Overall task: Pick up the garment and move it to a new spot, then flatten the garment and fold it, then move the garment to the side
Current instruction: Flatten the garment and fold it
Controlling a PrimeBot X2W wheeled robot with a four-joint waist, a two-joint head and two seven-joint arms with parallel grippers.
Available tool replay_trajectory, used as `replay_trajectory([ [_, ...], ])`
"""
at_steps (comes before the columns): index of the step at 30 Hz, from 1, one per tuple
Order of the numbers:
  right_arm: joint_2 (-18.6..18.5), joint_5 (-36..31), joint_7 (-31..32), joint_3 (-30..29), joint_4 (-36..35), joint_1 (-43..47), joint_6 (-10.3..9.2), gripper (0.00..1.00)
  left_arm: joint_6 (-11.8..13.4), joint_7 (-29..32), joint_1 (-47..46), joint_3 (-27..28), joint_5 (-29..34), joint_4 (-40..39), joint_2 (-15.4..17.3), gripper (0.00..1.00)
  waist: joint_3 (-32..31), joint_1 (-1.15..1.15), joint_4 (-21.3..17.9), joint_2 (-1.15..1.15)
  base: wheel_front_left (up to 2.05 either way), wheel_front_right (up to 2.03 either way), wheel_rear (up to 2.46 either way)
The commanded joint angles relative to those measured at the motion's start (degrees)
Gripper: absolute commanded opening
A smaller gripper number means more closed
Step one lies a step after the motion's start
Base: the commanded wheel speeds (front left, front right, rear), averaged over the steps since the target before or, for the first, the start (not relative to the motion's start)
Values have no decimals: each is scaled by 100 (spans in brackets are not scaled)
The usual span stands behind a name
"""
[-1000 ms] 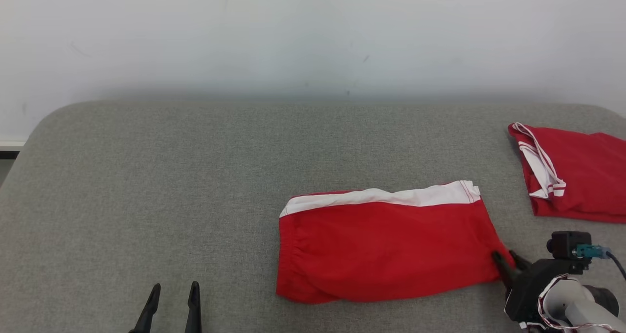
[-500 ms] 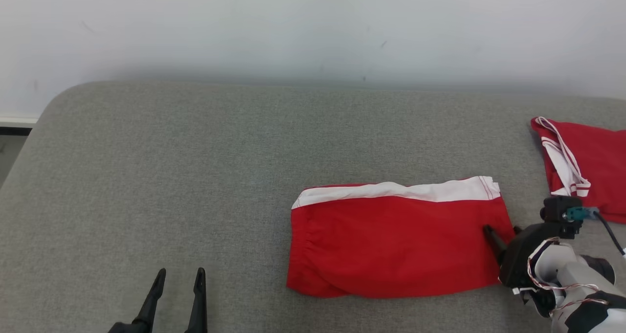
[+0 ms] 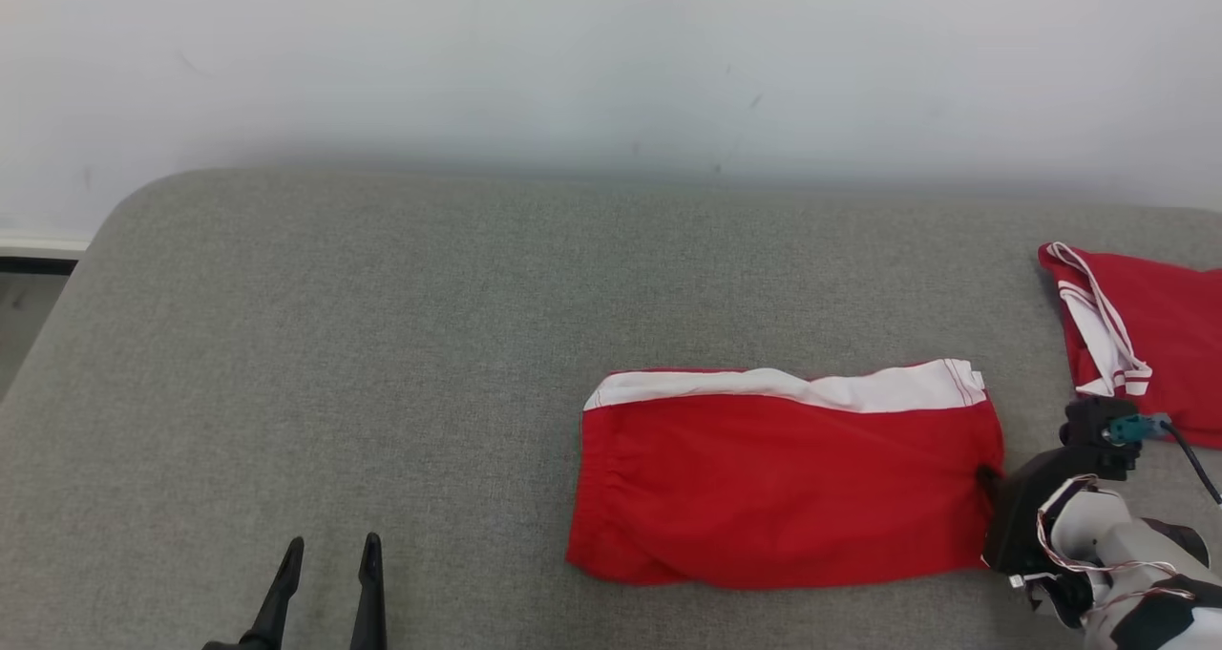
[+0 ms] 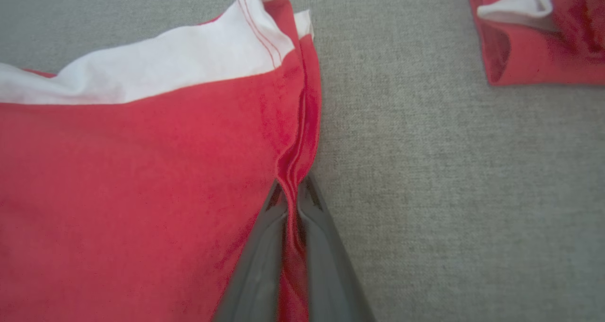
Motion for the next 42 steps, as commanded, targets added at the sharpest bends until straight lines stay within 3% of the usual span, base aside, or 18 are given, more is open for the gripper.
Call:
replay_trajectory([
  [1,-155,42,-43,8,68,145,-14,0,8,-19,68,32,5,11,-8,100,-76,0,-49,0,0,0,0],
  [12,-405,220,-206,4,-237,173,-13,0,8,-19,176,123,-12,-8,-12,100,-184,0,-177,0,0,0,0],
  [21,-250,1051,-69,-74,-1879,496,-12,0,8,-19,258,151,-26,13,-13,100,-242,0,-251,0,0,0,0],
  [26,-12,1335,95,-5,-2781,688,-12,0,8,-19,223,116,-35,30,-13,100,-234,0,-239,0,0,0,0],
  [32,453,1356,238,135,-3308,776,-12,0,8,-19,120,17,-63,66,-13,100,-222,0,-111,0,0,0,0],
  [42,1294,882,172,280,-2856,596,-12,0,8,-19,45,-74,-92,136,-14,100,-186,0,178,0,0,0,0],
])
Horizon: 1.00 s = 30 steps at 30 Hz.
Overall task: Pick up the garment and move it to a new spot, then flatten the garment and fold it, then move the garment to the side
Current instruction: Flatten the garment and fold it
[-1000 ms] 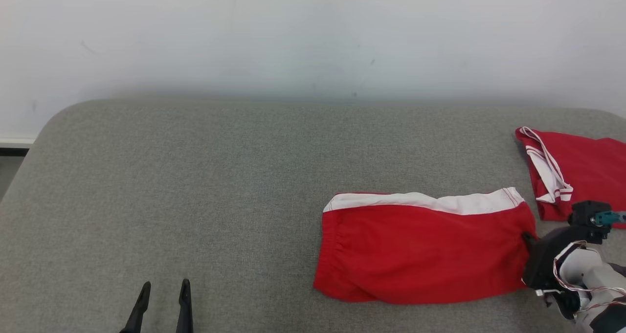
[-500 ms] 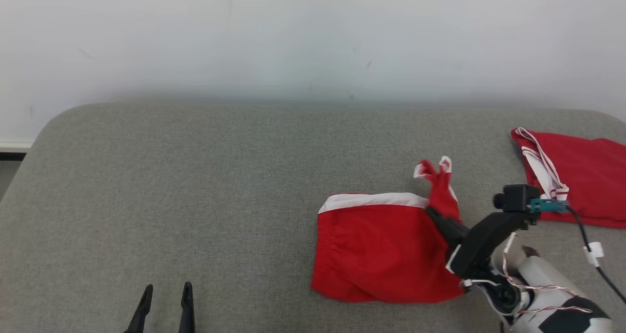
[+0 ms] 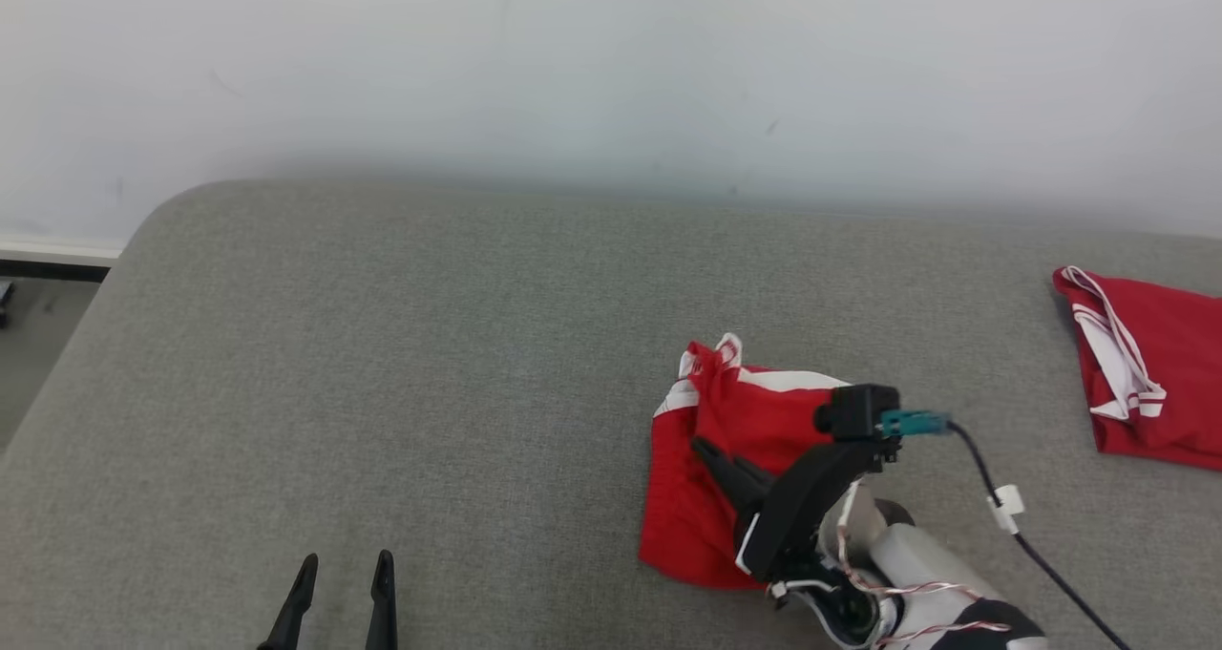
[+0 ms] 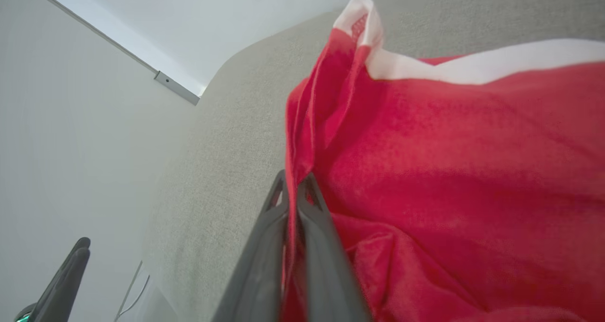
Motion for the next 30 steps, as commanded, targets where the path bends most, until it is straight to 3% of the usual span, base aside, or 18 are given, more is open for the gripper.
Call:
replay_trajectory([
  [1,73,-164,-52,60,137,-54,-11,0,8,-19,-87,-14,-46,14,-9,100,24,0,71,0,0,0,0],
  [6,408,-443,-260,165,771,-118,-11,0,8,-19,-125,-48,-98,58,-9,100,58,0,187,0,0,0,0],
  [7,421,-486,-323,177,864,-145,-10,15,8,-19,-138,-50,-100,63,-9,100,59,0,195,0,0,0,0],
  [8,442,-511,-376,187,934,-174,-11,60,8,-19,-145,-53,-89,67,-9,100,59,0,201,0,0,0,0],
  [9,442,-511,-376,187,934,-174,-11,60,8,-19,-145,-53,-89,67,-9,100,59,0,201,0,0,0,0],
  [10,471,-496,-412,194,968,-191,-11,100,8,-19,-146,-47,-91,68,-9,100,54,0,200,0,0,0,0],
  [12,490,-434,-475,220,915,-226,-11,100,8,-19,-123,-13,-90,62,-9,100,34,0,177,0,0,0,0],
  [19,-73,-304,-1033,-52,387,-361,-11,100,8,-19,13,124,-3,25,-9,100,-13,0,17,0,0,0,0],
  [23,-579,-564,-1479,-271,246,-358,-11,100,8,-19,25,155,-3,4,-9,100,-7,0,-50,0,0,0,0],
  [30,-1073,-890,-1993,-699,324,106,-11,100,8,-19,24,181,30,-26,-9,100,12,0,-82,0,0,0,0],
])
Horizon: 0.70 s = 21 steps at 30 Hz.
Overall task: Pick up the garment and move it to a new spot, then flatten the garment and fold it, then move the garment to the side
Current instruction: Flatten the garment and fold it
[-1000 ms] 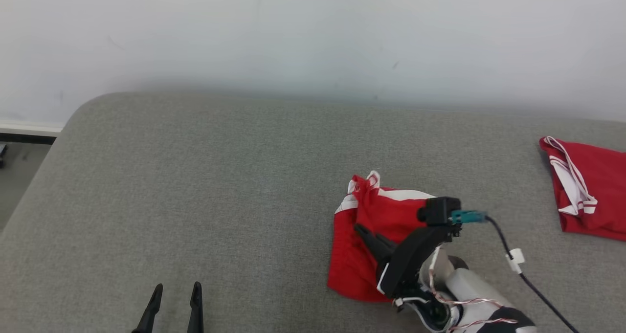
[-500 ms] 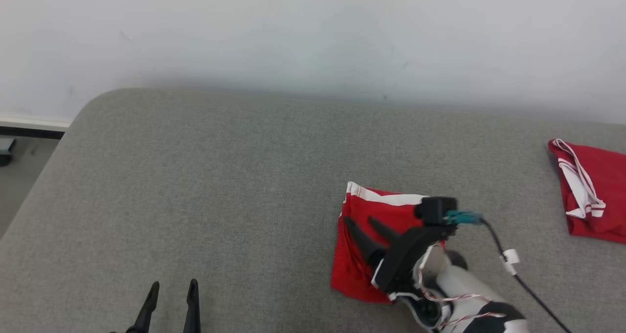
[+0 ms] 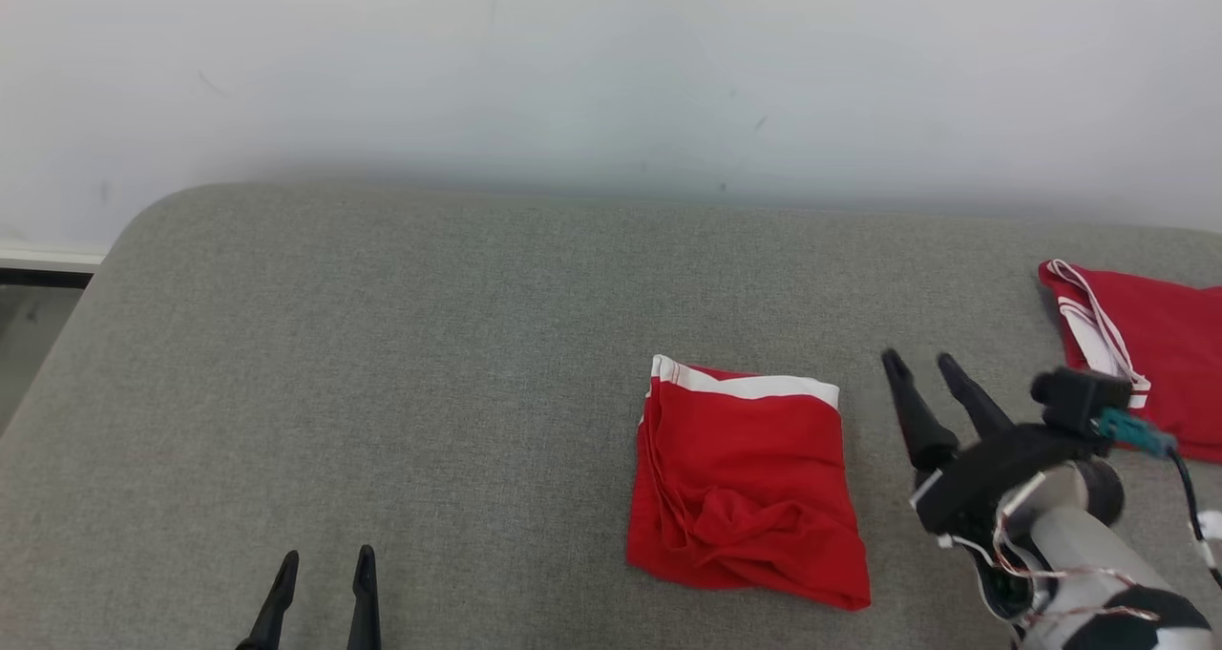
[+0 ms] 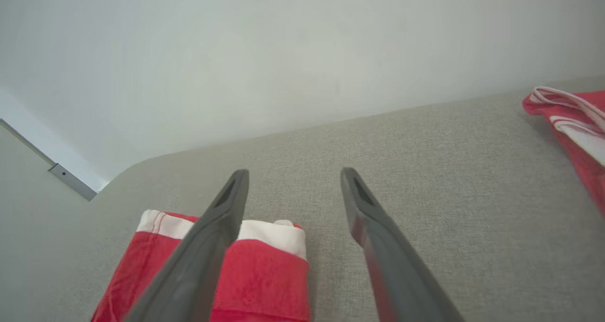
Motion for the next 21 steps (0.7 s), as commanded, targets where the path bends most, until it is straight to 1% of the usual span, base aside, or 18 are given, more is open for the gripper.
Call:
replay_trajectory([
  [1,-72,-130,-95,-54,30,178,-11,100,8,-19,62,21,28,-25,-8,100,5,0,0,-1,0,0,0],
  [2,-73,-184,-137,-89,42,263,-11,77,8,-19,63,28,30,-29,-8,100,10,0,0,-1,0,0,0],
  [3,-67,-234,-158,-114,60,351,-11,26,8,-19,64,33,31,-31,-8,100,14,0,0,-1,0,0,0],
  [4,-66,-296,-197,-137,78,432,-11,17,8,-19,66,40,33,-33,-8,100,22,0,-2,-1,0,0,0],
  [5,-58,-346,-218,-166,92,505,-11,0,8,-19,63,45,33,-39,-8,100,31,0,-4,-1,0,0,0],
  [9,38,-618,-301,-142,230,748,-11,0,8,-19,23,55,33,-48,-8,100,79,0,4,-1,0,0,0],
  [11,199,-652,-316,-108,280,820,-11,0,8,-19,-3,67,33,-48,-8,100,99,0,7,-1,0,0,0],
  [13,283,-673,-343,-62,342,839,-11,0,8,-19,-23,73,42,-40,-8,100,115,0,15,-1,0,0,0],
  [17,465,-1006,-364,295,492,707,-11,0,8,-19,-63,52,60,-12,-8,100,131,0,45,-1,0,0,0],
  [21,722,-1123,-395,515,649,681,-11,0,8,-19,-115,22,59,14,-7,100,119,0,135,-1,0,0,0],
])
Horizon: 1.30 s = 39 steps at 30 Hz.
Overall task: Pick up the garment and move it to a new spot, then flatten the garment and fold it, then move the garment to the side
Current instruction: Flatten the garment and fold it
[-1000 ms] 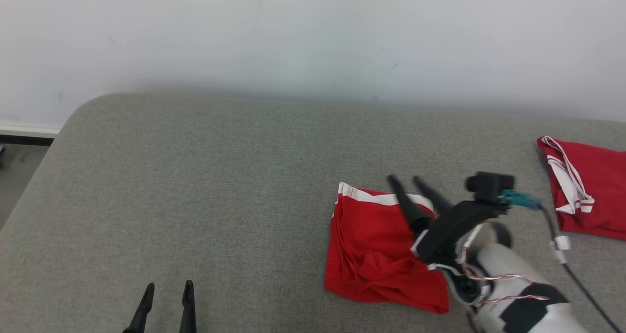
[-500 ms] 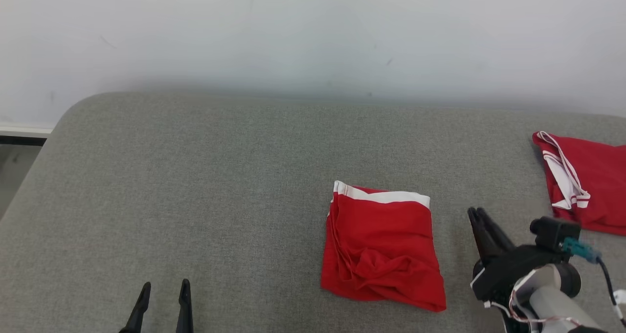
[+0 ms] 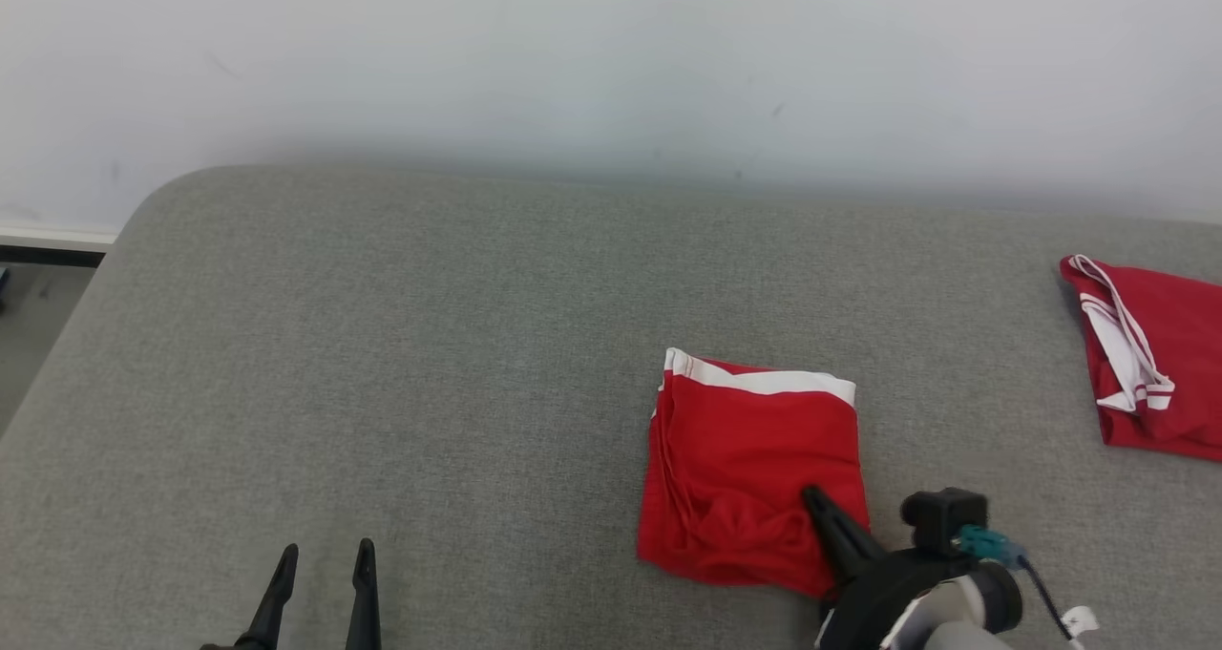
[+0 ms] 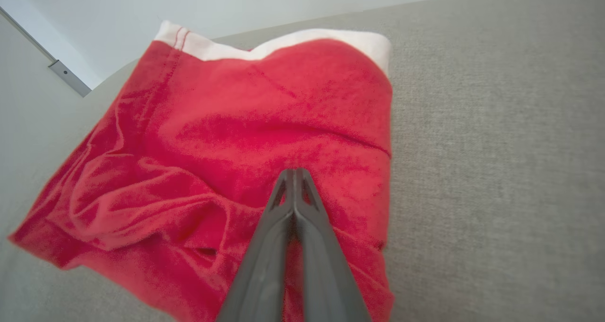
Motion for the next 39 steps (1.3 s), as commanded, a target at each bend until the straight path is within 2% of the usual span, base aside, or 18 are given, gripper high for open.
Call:
replay_trajectory([
  [1,103,-50,-46,100,26,-8,-11,0,8,-19,-66,-8,7,7,-7,100,-12,0,74,0,0,0,0],
  [18,858,51,-45,895,-444,291,-11,0,8,-19,20,-13,-11,48,-6,100,-89,0,175,0,0,0,0],
  [22,838,-79,-45,806,-660,271,-11,0,8,-19,62,-2,1,45,-6,100,-150,0,96,0,0,0,0],
  [26,639,-302,-45,258,-1115,390,-11,0,8,-19,158,58,43,2,-6,100,-228,0,-60,0,0,0,0],
  [33,335,-1197,-37,-1484,-1925,875,-11,0,8,-19,264,214,87,-71,-6,100,-292,0,-380,0,0,0,0],
  [39,461,-2119,-36,-2876,-2667,1612,-11,0,9,-19,253,229,132,-132,-7,100,-313,0,-565,0,0,0,0],
])
